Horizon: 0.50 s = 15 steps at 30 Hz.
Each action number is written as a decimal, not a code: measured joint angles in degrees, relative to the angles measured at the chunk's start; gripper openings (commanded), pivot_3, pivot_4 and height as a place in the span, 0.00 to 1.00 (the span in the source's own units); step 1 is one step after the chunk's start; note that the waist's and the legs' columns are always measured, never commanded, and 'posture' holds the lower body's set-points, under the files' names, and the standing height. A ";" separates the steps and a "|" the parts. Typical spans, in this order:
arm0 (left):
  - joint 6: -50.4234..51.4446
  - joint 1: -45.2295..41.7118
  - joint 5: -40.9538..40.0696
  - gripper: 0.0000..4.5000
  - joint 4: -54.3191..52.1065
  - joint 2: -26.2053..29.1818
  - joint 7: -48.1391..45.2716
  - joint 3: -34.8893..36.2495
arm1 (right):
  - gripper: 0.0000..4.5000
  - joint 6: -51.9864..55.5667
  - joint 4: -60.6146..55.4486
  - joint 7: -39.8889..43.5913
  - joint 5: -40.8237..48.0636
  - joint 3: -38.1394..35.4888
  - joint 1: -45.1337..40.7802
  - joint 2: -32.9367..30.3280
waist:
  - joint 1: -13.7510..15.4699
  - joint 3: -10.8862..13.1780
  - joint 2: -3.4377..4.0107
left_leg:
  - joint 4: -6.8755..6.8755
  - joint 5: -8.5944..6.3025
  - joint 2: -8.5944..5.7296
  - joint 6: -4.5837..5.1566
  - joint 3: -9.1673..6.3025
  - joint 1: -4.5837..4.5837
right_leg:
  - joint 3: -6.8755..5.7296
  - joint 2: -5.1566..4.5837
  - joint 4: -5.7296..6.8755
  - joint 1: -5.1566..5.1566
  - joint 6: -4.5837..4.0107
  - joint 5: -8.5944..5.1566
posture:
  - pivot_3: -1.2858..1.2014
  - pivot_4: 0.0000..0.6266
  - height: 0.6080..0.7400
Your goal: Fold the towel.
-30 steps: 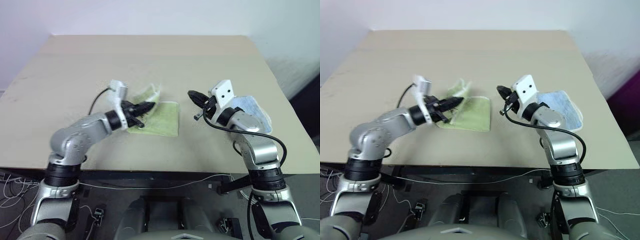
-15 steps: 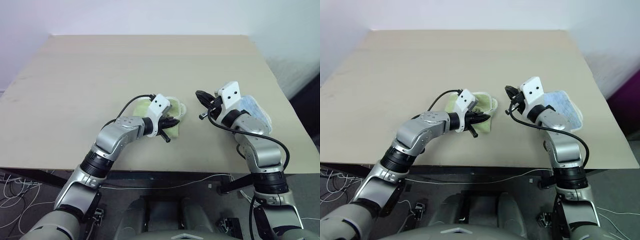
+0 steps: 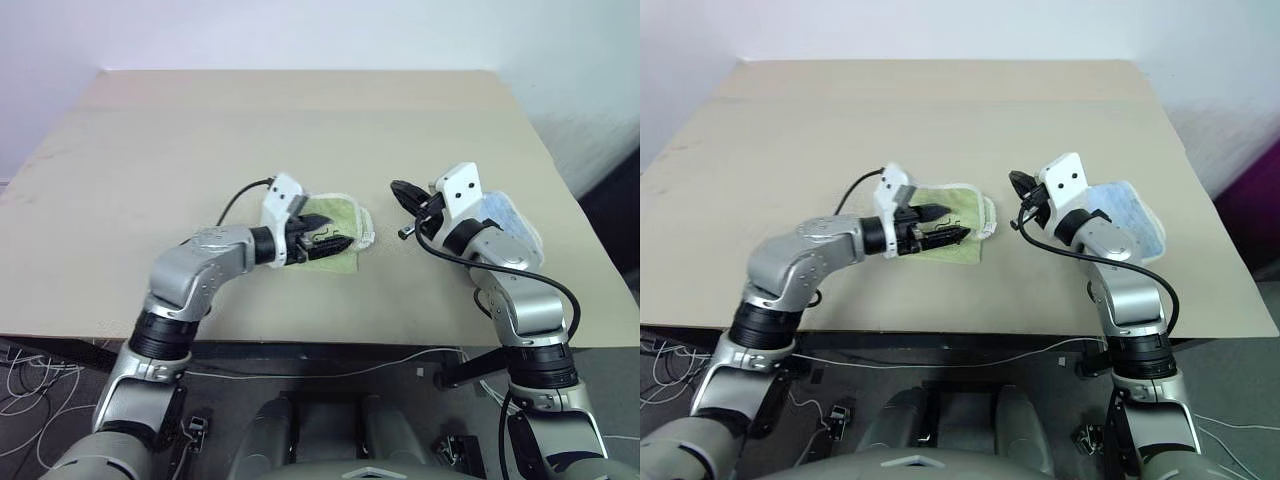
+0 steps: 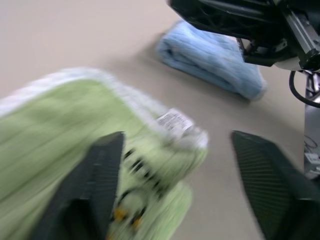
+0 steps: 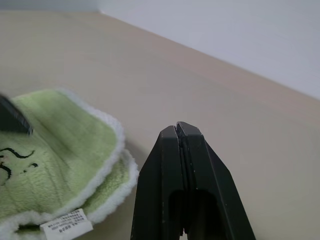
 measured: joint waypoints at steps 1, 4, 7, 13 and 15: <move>-0.27 -0.01 0.02 0.78 0.38 -0.01 0.49 1.35 | 0.00 0.18 0.03 0.35 0.14 0.16 -0.06 0.11 | 0.11 0.00 0.00 | 0.00 0.00 -0.01 0.00 -0.01 0.00 | -0.01 -0.01 0.00 0.01 0.00 0.00 | 0.52 0.24 1.00; -3.35 -0.70 2.02 0.60 3.79 0.42 2.24 3.99 | 0.00 0.87 0.54 1.32 0.48 1.34 -1.02 0.98 | 0.10 0.00 0.00 | 0.02 0.00 -0.01 0.00 -0.01 0.00 | -0.02 -0.01 0.00 0.02 0.00 0.00 | 0.52 0.24 1.00; -8.01 -1.98 6.17 0.36 8.44 1.16 2.24 3.70 | 0.00 1.74 3.05 2.47 0.46 3.60 -2.77 2.80 | 0.06 0.00 0.00 | 0.00 0.00 -0.01 0.00 0.00 0.00 | -0.02 0.00 0.00 -0.01 0.00 0.00 | 0.52 0.24 1.00; -16.82 -2.80 14.28 0.00 14.71 1.36 -2.47 -3.87 | 0.00 3.41 11.59 4.19 0.60 7.03 -5.13 8.67 | 0.05 0.00 0.00 | 0.00 0.00 -0.02 -0.01 0.00 -0.01 | -0.02 0.00 0.00 -0.02 0.00 0.00 | 0.52 0.24 1.00; -18.75 -2.31 16.94 0.00 16.62 1.63 -4.18 -6.60 | 0.00 4.34 15.33 4.36 0.41 8.02 -5.13 9.79 | 0.03 0.00 0.00 | 0.01 0.00 -0.03 -0.01 0.00 -0.01 | -0.02 -0.01 0.01 -0.03 0.00 0.00 | 0.52 0.24 1.00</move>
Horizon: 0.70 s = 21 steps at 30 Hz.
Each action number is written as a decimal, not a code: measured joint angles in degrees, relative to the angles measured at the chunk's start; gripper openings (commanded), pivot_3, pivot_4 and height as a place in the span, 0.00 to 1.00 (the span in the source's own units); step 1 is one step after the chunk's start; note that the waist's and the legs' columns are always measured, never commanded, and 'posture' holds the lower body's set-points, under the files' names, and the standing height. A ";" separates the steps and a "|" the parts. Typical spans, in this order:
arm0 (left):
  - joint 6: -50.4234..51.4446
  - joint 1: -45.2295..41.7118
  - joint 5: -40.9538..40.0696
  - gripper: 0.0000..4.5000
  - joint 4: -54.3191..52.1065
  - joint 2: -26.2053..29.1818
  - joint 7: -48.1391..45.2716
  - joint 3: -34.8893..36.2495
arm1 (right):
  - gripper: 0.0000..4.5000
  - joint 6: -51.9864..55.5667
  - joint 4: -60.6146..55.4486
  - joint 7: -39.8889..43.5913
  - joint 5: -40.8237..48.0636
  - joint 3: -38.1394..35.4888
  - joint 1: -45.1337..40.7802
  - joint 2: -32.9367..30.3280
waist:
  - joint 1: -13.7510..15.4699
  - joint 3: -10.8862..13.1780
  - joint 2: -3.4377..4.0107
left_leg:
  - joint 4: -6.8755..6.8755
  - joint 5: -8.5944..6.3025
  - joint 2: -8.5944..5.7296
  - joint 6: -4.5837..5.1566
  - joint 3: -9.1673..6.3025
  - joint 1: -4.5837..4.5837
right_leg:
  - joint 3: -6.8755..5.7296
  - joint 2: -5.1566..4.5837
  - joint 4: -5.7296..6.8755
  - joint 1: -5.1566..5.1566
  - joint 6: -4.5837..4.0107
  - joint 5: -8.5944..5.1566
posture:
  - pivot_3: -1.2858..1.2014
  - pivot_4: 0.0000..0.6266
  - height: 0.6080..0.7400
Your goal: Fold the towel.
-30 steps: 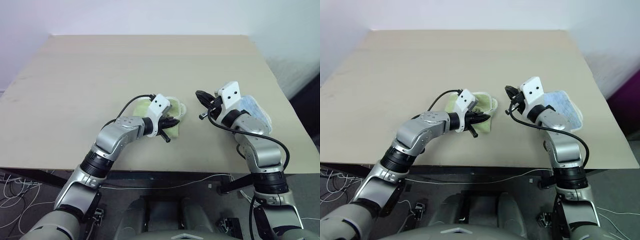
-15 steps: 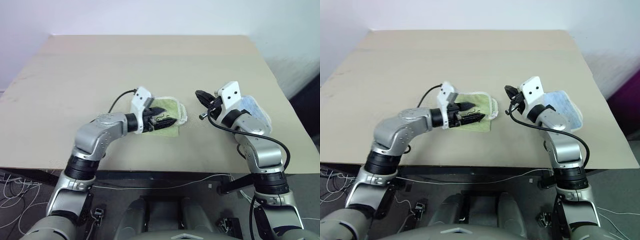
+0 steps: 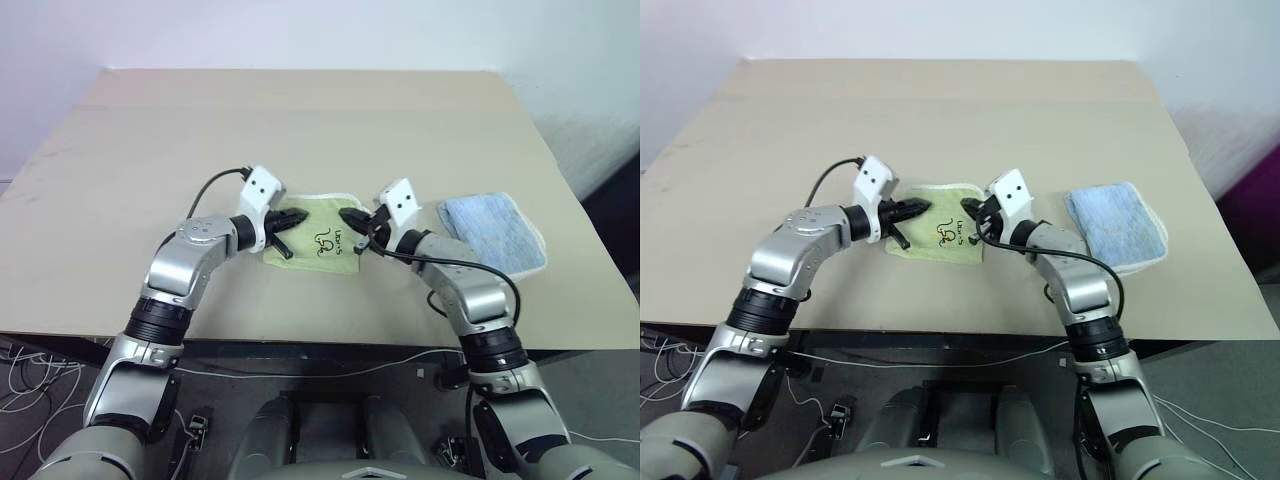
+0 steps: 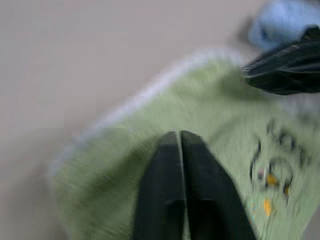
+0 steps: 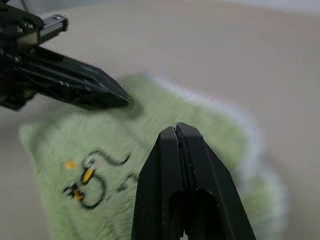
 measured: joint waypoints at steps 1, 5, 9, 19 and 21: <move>-0.86 0.39 1.16 0.00 0.67 0.25 -0.71 -1.02 | 0.00 0.18 1.64 0.06 -0.37 0.58 0.09 0.05 | 0.00 0.00 0.00 | 0.00 0.00 0.00 0.00 0.00 0.00 | 0.00 0.00 0.00 -0.01 0.00 0.00 | 0.52 0.24 1.00; -5.65 1.91 5.27 0.00 2.49 1.10 -2.20 -3.25 | 0.00 -0.81 3.78 0.13 -2.16 2.08 0.53 0.03 | -0.07 -0.02 0.01 | -0.01 0.00 0.02 0.00 -0.01 0.02 | 0.00 0.00 0.01 0.00 0.00 0.00 | 0.52 0.24 1.00; -8.41 2.62 6.53 0.00 3.45 0.37 -2.18 -2.41 | 0.00 -2.04 2.86 0.13 -2.33 1.94 1.99 0.01 | -0.07 -0.05 0.03 | -0.01 -0.01 0.02 0.01 -0.01 0.06 | 0.00 0.00 0.01 0.05 0.00 0.00 | 0.52 0.24 1.00; -8.67 5.16 -0.11 0.00 -0.89 4.33 -0.14 12.92 | 0.33 11.72 -15.70 2.33 10.49 -9.54 5.97 -7.16 | -0.14 -0.01 0.02 | 0.00 -0.01 0.04 0.01 -0.03 -0.06 | 0.01 -0.05 0.05 -0.08 0.00 0.00 | 0.52 0.24 1.00; -10.48 6.29 1.00 0.00 -0.67 6.89 -0.31 13.57 | 0.49 18.79 -16.70 1.11 16.12 -13.69 5.87 -6.97 | -0.09 -0.01 0.02 | -0.01 -0.01 0.04 0.01 -0.03 -0.05 | 0.01 -0.09 0.04 -0.06 0.00 0.00 | 0.52 0.24 1.00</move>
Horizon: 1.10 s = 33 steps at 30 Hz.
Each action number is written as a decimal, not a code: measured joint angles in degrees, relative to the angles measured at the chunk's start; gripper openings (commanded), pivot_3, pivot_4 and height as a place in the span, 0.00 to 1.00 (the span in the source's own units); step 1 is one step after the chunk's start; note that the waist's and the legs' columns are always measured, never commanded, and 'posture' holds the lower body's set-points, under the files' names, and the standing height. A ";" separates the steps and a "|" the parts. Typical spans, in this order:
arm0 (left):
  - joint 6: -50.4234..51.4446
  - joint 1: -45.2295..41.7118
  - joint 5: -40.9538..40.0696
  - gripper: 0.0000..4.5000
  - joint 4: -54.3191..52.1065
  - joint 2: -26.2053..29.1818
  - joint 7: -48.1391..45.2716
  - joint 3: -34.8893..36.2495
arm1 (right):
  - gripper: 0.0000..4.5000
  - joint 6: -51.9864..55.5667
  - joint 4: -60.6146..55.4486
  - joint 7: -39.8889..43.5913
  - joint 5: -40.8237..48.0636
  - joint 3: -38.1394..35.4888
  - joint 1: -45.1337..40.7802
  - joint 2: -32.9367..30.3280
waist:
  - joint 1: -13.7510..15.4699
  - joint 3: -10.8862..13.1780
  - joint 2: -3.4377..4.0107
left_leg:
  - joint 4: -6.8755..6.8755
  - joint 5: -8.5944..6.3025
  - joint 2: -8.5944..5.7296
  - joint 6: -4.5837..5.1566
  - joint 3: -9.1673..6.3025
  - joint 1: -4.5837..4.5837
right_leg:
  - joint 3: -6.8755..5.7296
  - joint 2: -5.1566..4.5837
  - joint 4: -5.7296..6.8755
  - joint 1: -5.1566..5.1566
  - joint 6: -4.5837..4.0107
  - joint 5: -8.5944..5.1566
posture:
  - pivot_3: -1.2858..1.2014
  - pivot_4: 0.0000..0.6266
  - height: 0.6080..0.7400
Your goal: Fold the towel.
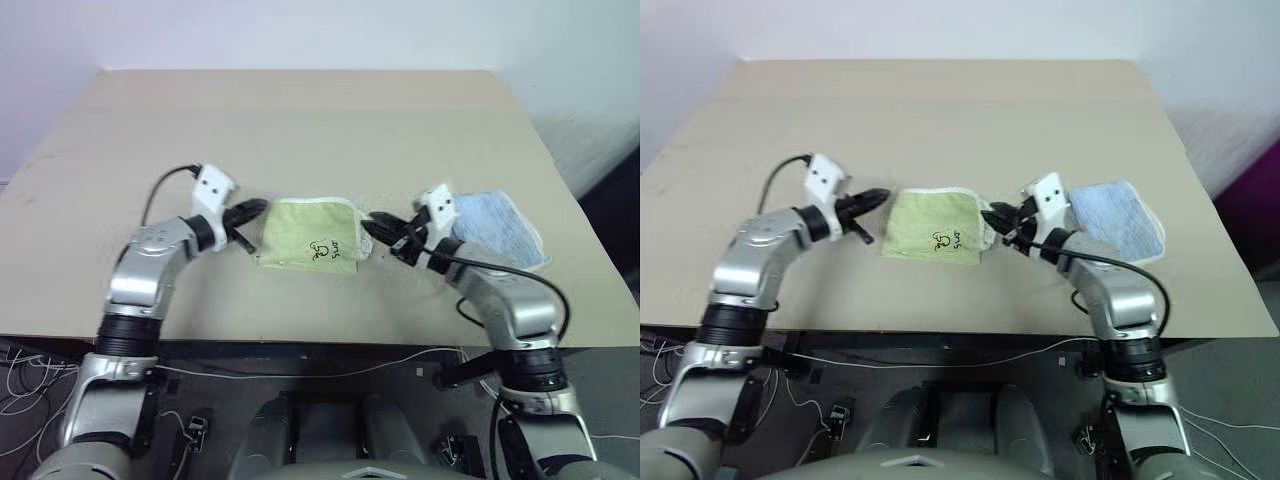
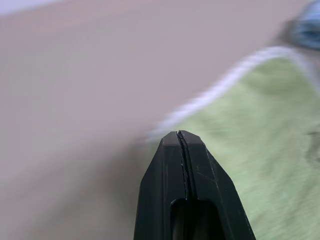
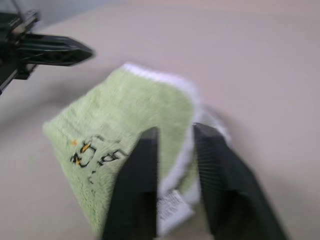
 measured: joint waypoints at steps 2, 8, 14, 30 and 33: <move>-1.65 1.14 0.83 0.00 1.43 1.52 -0.59 0.05 | 0.63 8.18 0.97 -2.64 5.85 -4.55 -0.44 1.63 | 0.12 0.00 0.00 | 0.00 0.00 0.00 0.00 -0.01 0.00 | 0.00 -0.02 0.00 0.01 -0.01 0.00 | 0.52 0.24 1.00; -5.76 2.38 2.95 0.00 4.87 2.68 -1.57 -0.14 | 0.99 21.92 10.22 -10.51 15.04 -12.64 -4.37 6.96 | 0.10 0.00 0.00 | -0.03 -0.01 -0.01 0.01 0.01 -0.01 | 0.01 -0.06 -0.01 -0.02 -0.01 0.00 | 0.52 0.24 1.00; -6.00 4.02 2.97 0.00 4.12 2.60 -2.18 -0.25 | 0.99 24.49 15.40 -14.71 16.00 -14.53 -6.74 8.52 | -0.11 0.00 0.01 | -0.05 0.00 0.01 0.01 0.02 -0.02 | 0.01 -0.03 0.01 -0.05 -0.01 0.00 | 0.52 0.24 1.00; -6.00 6.47 3.40 0.00 2.27 2.61 -2.27 -0.34 | 0.99 28.30 20.15 -16.73 16.37 -10.29 -12.15 15.43 | -1.81 -0.01 0.03 | -0.14 0.00 0.09 0.01 0.04 0.00 | 0.06 0.06 0.08 -0.16 -0.01 0.00 | 0.52 0.24 1.00; -5.99 7.05 3.48 0.00 2.22 2.59 -2.29 -0.44 | 0.99 28.18 22.07 -17.29 15.78 -9.60 -13.85 16.65 | -1.68 -0.01 0.03 | -0.14 0.00 0.08 0.01 0.05 -0.01 | 0.06 0.05 0.08 -0.16 -0.01 0.00 | 0.52 0.24 1.00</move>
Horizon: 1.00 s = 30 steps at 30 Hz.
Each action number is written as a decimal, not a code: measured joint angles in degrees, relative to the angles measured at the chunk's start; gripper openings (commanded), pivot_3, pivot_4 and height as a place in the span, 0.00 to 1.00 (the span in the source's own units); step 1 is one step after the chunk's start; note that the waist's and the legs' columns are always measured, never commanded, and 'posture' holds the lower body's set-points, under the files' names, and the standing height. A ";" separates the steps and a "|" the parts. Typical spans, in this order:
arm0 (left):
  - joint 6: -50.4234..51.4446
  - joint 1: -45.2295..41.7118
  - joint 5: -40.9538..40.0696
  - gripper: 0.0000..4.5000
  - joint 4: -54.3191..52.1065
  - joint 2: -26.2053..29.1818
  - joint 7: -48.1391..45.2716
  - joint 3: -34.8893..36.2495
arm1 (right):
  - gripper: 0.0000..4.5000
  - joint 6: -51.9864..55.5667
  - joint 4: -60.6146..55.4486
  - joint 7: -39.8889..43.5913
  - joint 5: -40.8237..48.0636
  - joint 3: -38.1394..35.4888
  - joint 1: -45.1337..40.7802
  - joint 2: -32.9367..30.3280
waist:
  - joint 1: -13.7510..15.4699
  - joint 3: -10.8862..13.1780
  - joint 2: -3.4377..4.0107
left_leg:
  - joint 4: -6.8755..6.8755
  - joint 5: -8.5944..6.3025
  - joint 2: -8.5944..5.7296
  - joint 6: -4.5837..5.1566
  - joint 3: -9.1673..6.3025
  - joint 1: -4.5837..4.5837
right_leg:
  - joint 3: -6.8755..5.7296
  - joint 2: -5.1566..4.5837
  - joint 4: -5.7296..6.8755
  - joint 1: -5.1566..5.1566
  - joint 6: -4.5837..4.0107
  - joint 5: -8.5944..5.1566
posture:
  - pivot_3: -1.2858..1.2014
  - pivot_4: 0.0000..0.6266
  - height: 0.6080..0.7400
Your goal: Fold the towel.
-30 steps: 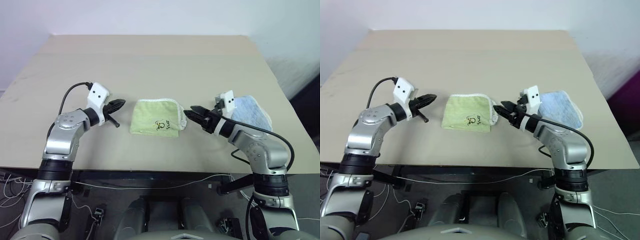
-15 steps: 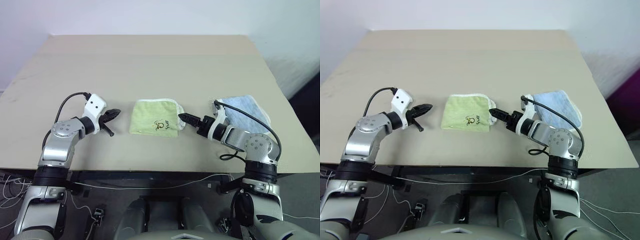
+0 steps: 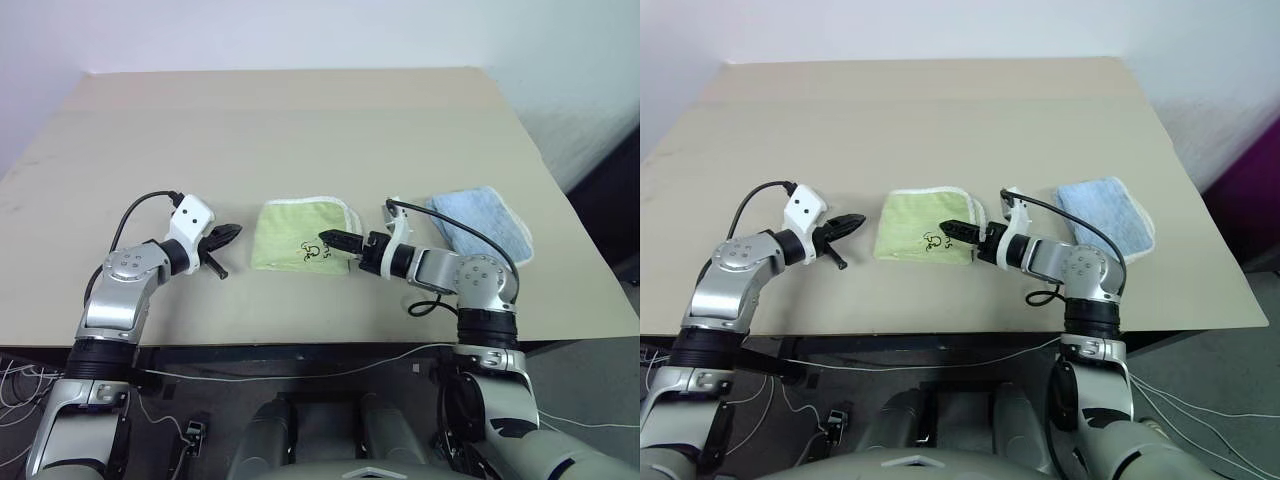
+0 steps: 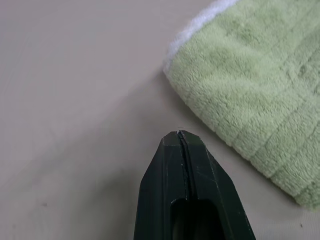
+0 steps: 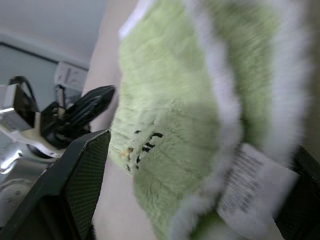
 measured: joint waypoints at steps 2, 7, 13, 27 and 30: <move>0.00 0.11 0.02 0.00 -0.11 -0.01 0.00 0.00 | 0.95 -0.20 1.36 -0.37 -0.49 0.01 -1.11 0.42 | -0.01 0.00 0.00 | 0.00 0.00 0.00 0.00 0.00 0.00 | 0.00 0.00 0.00 0.00 0.00 0.00 | 0.52 0.24 1.00; 0.02 0.83 0.01 0.00 -1.51 -0.01 0.03 0.00 | 0.64 -0.97 3.88 -1.40 -0.52 -1.45 -1.42 0.84 | -0.03 -0.01 0.01 | -0.01 0.00 0.00 0.00 0.00 0.00 | 0.01 0.00 0.00 -0.01 0.00 0.00 | 0.52 0.24 1.00; 0.08 1.03 0.01 0.00 -1.72 -0.01 0.08 0.00 | 0.19 0.16 3.66 -1.99 -0.09 -2.52 -1.21 1.22 | 0.06 0.00 0.01 | -0.01 0.00 -0.01 0.00 0.00 0.00 | 0.00 -0.01 0.00 0.00 0.00 0.00 | 0.52 0.24 1.00; 0.04 0.94 0.05 0.00 -1.78 -0.83 0.05 -0.44 | 0.00 -0.15 -5.30 -10.16 7.50 -14.15 -1.39 1.29 | 0.48 0.03 0.07 | 0.01 0.00 -0.09 0.00 -0.01 -0.04 | -0.01 -0.10 -0.02 0.01 0.00 0.00 | 0.52 0.24 1.00; 0.04 0.99 0.06 0.00 -1.78 -1.23 0.08 -0.44 | 0.00 -1.78 -8.88 -15.33 11.49 -21.58 -2.76 -3.29 | 0.90 0.04 0.08 | 0.02 0.00 -0.10 0.00 -0.01 -0.06 | -0.01 -0.11 -0.05 0.01 0.00 0.00 | 0.52 0.24 1.00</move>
